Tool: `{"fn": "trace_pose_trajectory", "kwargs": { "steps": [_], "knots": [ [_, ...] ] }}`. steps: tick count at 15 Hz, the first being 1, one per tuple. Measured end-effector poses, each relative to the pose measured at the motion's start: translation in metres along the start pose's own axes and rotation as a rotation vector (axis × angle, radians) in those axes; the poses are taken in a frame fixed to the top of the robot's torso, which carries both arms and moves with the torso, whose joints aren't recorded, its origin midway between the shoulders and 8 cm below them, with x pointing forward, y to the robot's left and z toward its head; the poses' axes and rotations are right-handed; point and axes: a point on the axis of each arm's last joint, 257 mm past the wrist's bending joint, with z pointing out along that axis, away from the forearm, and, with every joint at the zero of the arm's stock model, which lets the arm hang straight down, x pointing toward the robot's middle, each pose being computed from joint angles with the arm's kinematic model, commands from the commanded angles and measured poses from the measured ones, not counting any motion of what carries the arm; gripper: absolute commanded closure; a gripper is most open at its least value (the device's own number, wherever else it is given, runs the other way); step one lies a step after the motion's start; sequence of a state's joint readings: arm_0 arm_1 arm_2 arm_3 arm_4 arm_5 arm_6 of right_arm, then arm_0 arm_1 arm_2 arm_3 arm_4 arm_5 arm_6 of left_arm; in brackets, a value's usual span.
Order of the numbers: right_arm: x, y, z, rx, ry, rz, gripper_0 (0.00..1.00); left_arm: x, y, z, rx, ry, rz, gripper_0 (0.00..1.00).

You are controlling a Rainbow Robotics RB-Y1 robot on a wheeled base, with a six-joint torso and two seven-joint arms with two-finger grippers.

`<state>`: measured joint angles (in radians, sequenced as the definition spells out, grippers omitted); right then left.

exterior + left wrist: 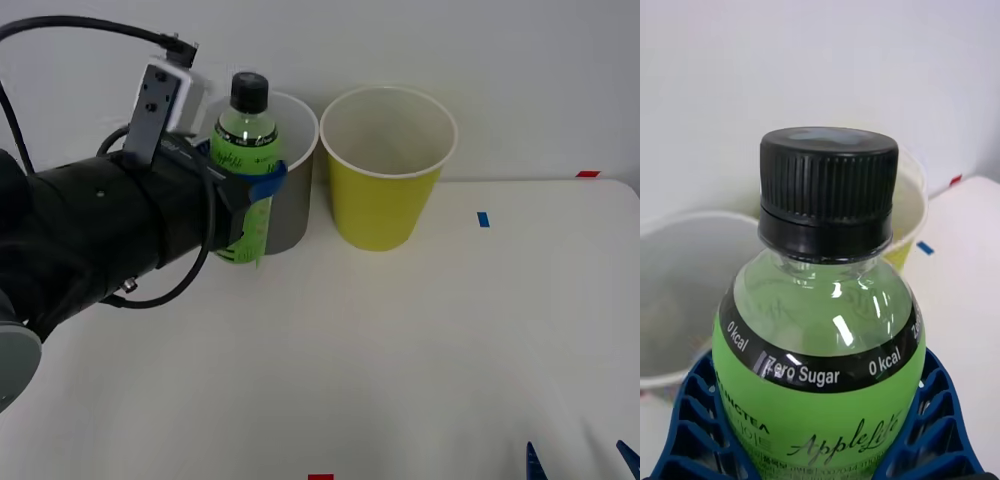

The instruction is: Put cans in the gray bin and PET bottles in the light green bin.

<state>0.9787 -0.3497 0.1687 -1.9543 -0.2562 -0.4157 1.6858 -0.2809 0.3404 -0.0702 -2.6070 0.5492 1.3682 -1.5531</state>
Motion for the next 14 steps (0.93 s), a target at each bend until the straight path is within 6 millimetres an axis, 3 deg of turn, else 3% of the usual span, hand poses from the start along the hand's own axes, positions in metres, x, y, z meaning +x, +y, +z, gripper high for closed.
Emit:
{"fn": "trace_pose_trajectory", "kwargs": {
  "steps": [7,10,14],
  "knots": [
    [0.0,0.0,0.0,0.0,0.0,0.0,0.0,-0.078,0.027,0.065,-0.026,-0.065,-0.02,1.0],
    [0.0,0.0,0.0,0.0,0.0,0.0,0.0,-0.112,0.021,0.094,-0.015,-0.081,-0.033,1.0],
    [0.0,0.0,0.0,0.0,0.0,0.0,0.0,-0.125,0.006,0.147,0.033,-0.099,-0.093,1.0]
  ]
}}
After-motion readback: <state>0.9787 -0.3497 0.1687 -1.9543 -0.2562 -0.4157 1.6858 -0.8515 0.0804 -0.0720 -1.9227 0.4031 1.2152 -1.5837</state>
